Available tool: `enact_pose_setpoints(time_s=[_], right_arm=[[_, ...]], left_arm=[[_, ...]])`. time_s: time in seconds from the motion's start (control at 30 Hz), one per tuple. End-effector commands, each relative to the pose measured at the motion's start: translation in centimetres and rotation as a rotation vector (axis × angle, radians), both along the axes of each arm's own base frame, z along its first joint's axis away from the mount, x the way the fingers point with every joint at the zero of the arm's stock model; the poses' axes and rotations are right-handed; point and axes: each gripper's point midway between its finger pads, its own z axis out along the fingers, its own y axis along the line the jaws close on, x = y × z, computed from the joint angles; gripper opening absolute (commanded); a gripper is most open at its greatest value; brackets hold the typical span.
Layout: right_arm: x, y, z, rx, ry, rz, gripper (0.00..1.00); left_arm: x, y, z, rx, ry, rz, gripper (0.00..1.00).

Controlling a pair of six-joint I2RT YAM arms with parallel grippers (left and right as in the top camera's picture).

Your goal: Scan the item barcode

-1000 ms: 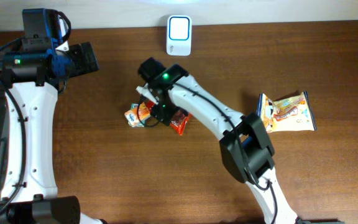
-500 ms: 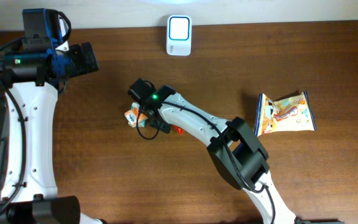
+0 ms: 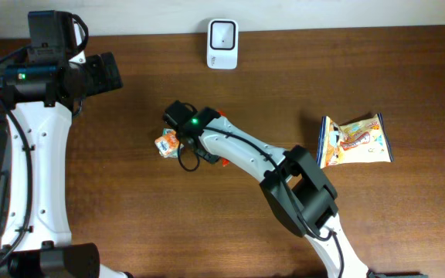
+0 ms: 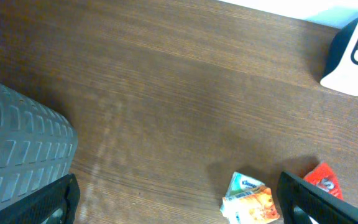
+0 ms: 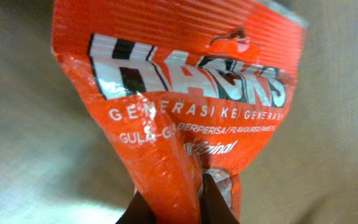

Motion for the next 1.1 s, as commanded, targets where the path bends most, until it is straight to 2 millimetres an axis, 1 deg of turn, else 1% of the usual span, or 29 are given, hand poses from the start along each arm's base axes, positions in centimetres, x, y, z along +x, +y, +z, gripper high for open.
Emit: enact_pose_setpoints(time_s=[0.0, 0.03, 0.07, 0.13, 0.17, 0.23, 0.3, 0.33, 0.4, 0.47, 0.53, 0.57, 0.63, 0.67, 0.7, 0.8, 0.83, 0.87, 0.93, 1.0, 1.03, 1.07], right_arm=[[-0.5, 4.2, 8.8, 0.404, 0.075, -0.037, 0.04], [-1.0, 4.8, 10.4, 0.520, 0.142, -0.032, 0.04], [-1.5, 5.3, 11.3, 0.606, 0.200, -0.028, 0.04], [-2.5, 5.7, 12.7, 0.793, 0.364, -0.036, 0.04], [-2.8, 5.6, 13.0, 0.880, 0.454, -0.050, 0.04], [-3.7, 5.4, 12.7, 1.073, 0.658, -0.090, 0.04], [-4.1, 5.3, 11.5, 1.154, 0.742, -0.106, 0.04], [-4.3, 5.2, 10.6, 1.179, 0.768, -0.117, 0.04], [-4.3, 4.9, 7.0, 1.184, 0.796, -0.216, 0.04], [-4.0, 4.2, 4.2, 1.134, 0.766, -0.294, 0.04], [-3.0, 2.4, 1.5, 0.998, 0.661, -0.379, 0.04], [-2.1, 1.2, 0.5, 0.922, 0.589, -0.410, 0.08], [-1.4, 0.0, 0.1, 0.871, 0.541, -0.434, 0.12], [-1.0, -0.9, -0.2, 0.832, 0.512, -0.454, 0.15], [-0.5, -2.1, -0.6, 0.786, 0.480, -0.479, 0.26], [0.3, -5.3, -1.2, 0.669, 0.411, -0.543, 0.29], [0.7, -6.4, -1.3, 0.630, 0.386, -0.563, 0.33], [0.9, -7.1, -1.3, 0.605, 0.372, -0.574, 0.37], [1.5, -8.7, -0.5, 0.558, 0.341, -0.582, 0.40], [2.5, -9.7, 1.5, 0.543, 0.322, -0.559, 0.47], [3.2, -10.1, 3.2, 0.546, 0.311, -0.539, 0.52], [3.5, -10.3, 4.1, 0.548, 0.306, -0.529, 0.54]], left_arm=[[0.0, 0.0, -0.2, 0.000, 0.006, -0.005, 0.99], [0.0, 0.0, -0.2, 0.000, 0.006, -0.005, 0.99], [0.0, 0.0, -0.2, 0.000, 0.006, -0.005, 0.99], [0.0, 0.0, -0.2, 0.000, 0.006, -0.005, 0.99], [0.0, 0.0, -0.2, 0.000, 0.006, -0.005, 0.99], [0.0, 0.0, -0.2, 0.000, 0.006, -0.005, 0.99], [0.0, 0.0, -0.2, 0.000, 0.006, -0.005, 0.99], [0.0, 0.0, -0.2, 0.000, 0.006, -0.005, 0.99], [0.0, 0.0, -0.2, 0.000, 0.006, -0.005, 0.99], [0.0, 0.0, -0.2, 0.000, 0.006, -0.005, 0.99], [0.0, 0.0, -0.2, 0.000, 0.006, -0.005, 0.99], [0.0, 0.0, -0.2, 0.000, 0.006, -0.005, 0.99], [0.0, 0.0, -0.2, 0.000, 0.006, -0.005, 0.99], [0.0, 0.0, -0.2, 0.000, 0.006, -0.005, 0.99], [0.0, 0.0, -0.2, 0.000, 0.006, -0.005, 0.99], [0.0, 0.0, -0.2, 0.000, 0.006, -0.005, 0.99], [0.0, 0.0, -0.2, 0.000, 0.006, -0.005, 0.99], [0.0, 0.0, -0.2, 0.000, 0.006, -0.005, 0.99], [0.0, 0.0, -0.2, 0.000, 0.006, -0.005, 0.99], [0.0, 0.0, -0.2, 0.000, 0.006, -0.005, 0.99], [0.0, 0.0, -0.2, 0.000, 0.006, -0.005, 0.99], [0.0, 0.0, -0.2, 0.000, 0.006, -0.005, 0.99]])
